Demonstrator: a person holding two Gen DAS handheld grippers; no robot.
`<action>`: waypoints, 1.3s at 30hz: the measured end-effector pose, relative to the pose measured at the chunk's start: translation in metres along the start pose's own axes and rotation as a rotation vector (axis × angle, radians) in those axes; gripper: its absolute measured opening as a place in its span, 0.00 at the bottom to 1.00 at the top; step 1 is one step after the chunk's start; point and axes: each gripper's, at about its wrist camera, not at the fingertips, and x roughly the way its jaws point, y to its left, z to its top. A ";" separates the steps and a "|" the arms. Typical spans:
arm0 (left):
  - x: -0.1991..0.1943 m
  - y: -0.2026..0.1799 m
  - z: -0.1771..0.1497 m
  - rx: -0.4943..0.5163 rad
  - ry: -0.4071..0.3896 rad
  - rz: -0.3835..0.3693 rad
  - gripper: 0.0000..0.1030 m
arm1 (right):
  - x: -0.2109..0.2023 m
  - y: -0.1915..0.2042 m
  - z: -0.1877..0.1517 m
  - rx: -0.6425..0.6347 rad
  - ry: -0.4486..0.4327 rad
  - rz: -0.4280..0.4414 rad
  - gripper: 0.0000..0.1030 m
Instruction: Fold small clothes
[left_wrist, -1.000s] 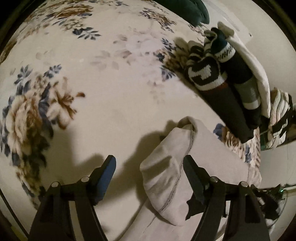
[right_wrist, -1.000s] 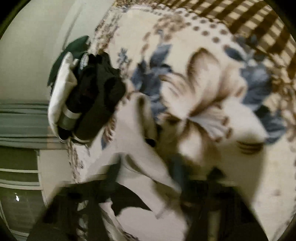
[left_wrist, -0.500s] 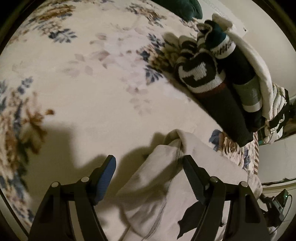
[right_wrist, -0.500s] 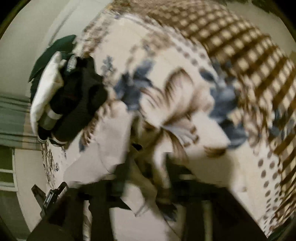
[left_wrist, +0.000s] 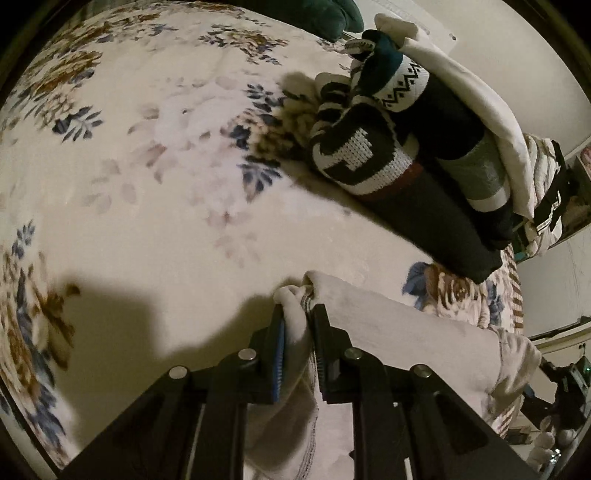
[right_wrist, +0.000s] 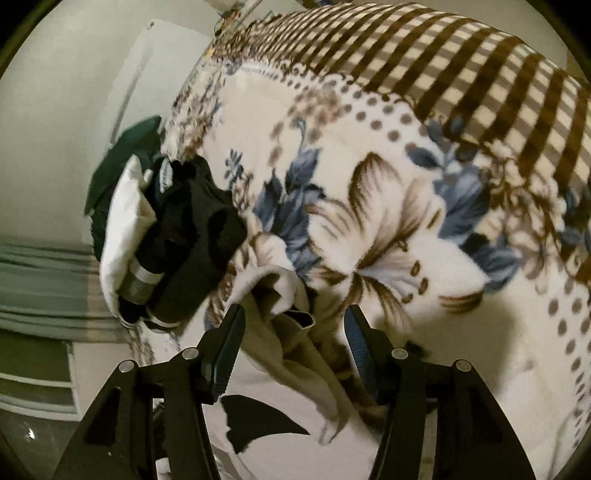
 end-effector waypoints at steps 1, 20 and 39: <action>0.001 -0.002 0.001 0.004 -0.003 -0.001 0.11 | 0.000 -0.001 -0.001 0.009 -0.002 0.018 0.57; 0.008 0.020 -0.001 -0.078 0.045 -0.047 0.24 | 0.022 -0.018 -0.002 -0.025 0.057 -0.159 0.14; -0.043 0.040 -0.200 -0.060 0.229 0.069 0.66 | -0.002 -0.100 -0.153 -0.149 0.367 -0.252 0.57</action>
